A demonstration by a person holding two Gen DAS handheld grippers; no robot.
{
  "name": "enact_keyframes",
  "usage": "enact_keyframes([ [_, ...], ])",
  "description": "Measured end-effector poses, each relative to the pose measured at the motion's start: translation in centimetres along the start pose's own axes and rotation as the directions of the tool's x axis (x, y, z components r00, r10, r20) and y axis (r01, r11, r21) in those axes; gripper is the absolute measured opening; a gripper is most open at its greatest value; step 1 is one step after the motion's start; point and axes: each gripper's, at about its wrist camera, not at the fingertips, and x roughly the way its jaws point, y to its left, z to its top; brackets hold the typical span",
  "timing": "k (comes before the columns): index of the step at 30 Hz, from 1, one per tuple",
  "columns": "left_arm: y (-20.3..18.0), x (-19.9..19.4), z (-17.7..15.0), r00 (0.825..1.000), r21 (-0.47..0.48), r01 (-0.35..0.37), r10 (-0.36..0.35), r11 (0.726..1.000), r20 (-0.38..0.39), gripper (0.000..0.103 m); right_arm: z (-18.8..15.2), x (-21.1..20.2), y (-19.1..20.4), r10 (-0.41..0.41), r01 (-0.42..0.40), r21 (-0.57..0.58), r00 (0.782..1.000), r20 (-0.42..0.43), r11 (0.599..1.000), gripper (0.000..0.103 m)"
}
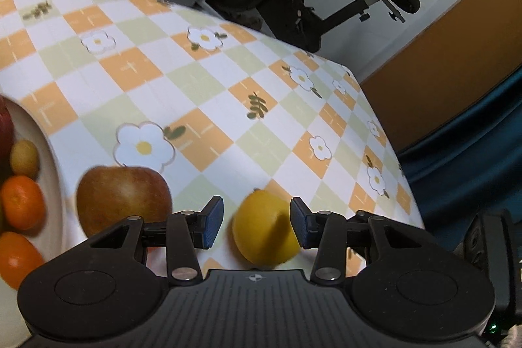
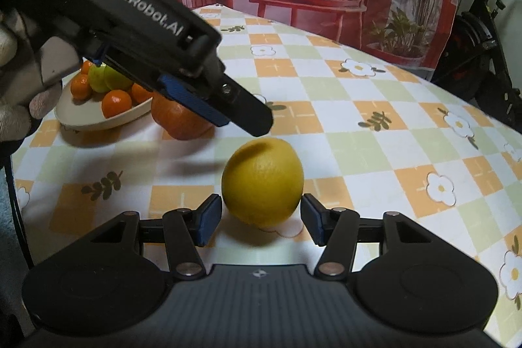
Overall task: Organize fruits
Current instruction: 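Close the left gripper on the yellow lemon while the right gripper approaches it, then carry the yellow lemon in the left gripper onto the beige plate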
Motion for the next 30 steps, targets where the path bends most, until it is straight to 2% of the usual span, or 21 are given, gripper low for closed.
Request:
enact_keyframes([
  [4,0.1,0.7,0.1,1.000,-0.014,0.023,-0.023,1.000,-0.020,0.041,-0.4,0.2,0.0,0.015,-0.015,0.015,1.000,0.000,1.000,0.056],
  [17,0.2,1.2,0.6,1.000,0.006,0.024,-0.024,1.000,-0.020,0.041,0.0,0.7,-0.8,0.021,-0.023,0.050,0.999,0.041,0.999,0.056],
  [20,0.2,1.1,0.6,1.000,0.006,0.025,-0.024,1.000,-0.016,0.040,-0.2,0.8,-0.7,0.017,-0.020,0.043,0.998,0.063,0.999,0.053],
  [24,0.3,0.5,0.5,1.000,0.011,0.021,-0.021,1.000,-0.004,0.034,-0.5,0.5,-0.6,0.027,-0.031,0.047,0.996,0.083,0.998,0.052],
  [30,0.9,-1.3,0.4,1.000,0.005,0.002,-0.002,1.000,0.015,0.034,0.0,0.1,0.6,0.044,-0.047,0.023,0.993,0.106,0.999,0.052],
])
